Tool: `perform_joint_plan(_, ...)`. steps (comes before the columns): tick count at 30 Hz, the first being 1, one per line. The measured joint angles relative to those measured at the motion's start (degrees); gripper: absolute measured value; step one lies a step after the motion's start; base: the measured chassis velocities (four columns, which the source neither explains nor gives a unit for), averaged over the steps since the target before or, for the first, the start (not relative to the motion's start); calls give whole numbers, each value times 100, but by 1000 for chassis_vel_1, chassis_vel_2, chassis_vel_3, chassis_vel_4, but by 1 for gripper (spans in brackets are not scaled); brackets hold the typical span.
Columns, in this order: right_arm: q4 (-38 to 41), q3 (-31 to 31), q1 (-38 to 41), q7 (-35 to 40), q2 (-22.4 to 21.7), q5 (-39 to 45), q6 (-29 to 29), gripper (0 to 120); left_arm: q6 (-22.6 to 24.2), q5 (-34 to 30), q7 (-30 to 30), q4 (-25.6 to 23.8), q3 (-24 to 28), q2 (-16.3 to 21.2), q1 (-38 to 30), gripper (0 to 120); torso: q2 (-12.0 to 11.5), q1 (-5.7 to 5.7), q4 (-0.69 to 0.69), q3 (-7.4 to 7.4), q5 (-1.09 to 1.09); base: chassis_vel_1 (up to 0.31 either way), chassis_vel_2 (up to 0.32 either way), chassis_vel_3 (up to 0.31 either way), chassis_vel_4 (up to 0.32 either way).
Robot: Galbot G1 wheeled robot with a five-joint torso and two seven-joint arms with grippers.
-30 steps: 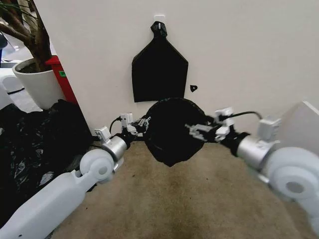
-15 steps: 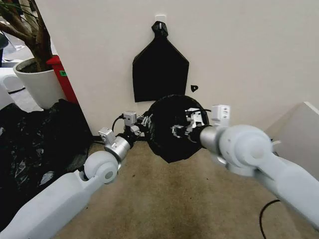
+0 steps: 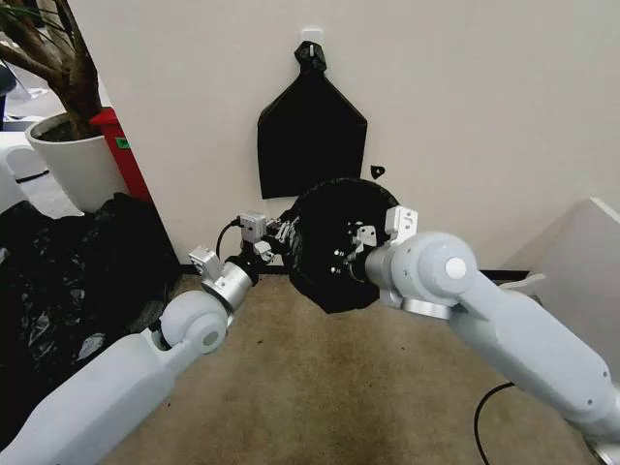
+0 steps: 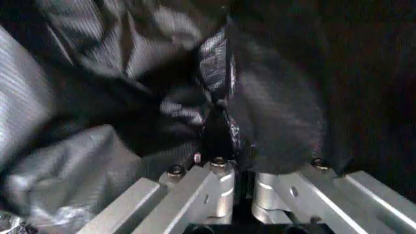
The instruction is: Place the garbage bag over the trash bin.
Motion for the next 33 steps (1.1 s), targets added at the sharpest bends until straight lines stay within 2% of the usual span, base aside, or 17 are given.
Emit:
perform_joint_plan(4, -36, 8, -10, 30, 50, -78, 140, 0, 0, -5, 46, -1, 10, -22, -37, 5, 0, 0, 0, 0, 1, 0, 0, 0, 0)
perform_joint_plan(7, 78, 244, 335, 116, 32, 239, 285, 0, -18, 24, 105, 41, 8, -30, -33, 5, 0, 0, 0, 0, 0, 0, 0, 0, 0)
perform_joint_plan(11, -19, 237, 660, 132, 43, 325, 299, 0, -27, 37, 135, 50, 7, -30, -15, 5, 0, 0, 1, 0, 0, 0, 0, 0, 0)
perform_joint_plan(16, -266, -86, 600, 15, 125, -202, 203, 0, -29, 27, 135, 45, 8, -46, -65, 5, 0, 0, 1, 0, 0, 0, 0, 0, 0)
perform_joint_plan(24, -547, -288, 439, 132, 271, -277, 213, 0, -27, -20, 115, 14, 22, -83, -183, 5, 0, 0, 1, 0, 0, 0, 0, 0, 0)
perform_joint_plan(33, -412, -117, 709, 247, 289, -169, 476, 0, -16, -38, 108, -3, 24, -79, -172, 5, 0, 0, 1, 0, 0, 0, 0, 0, 0)
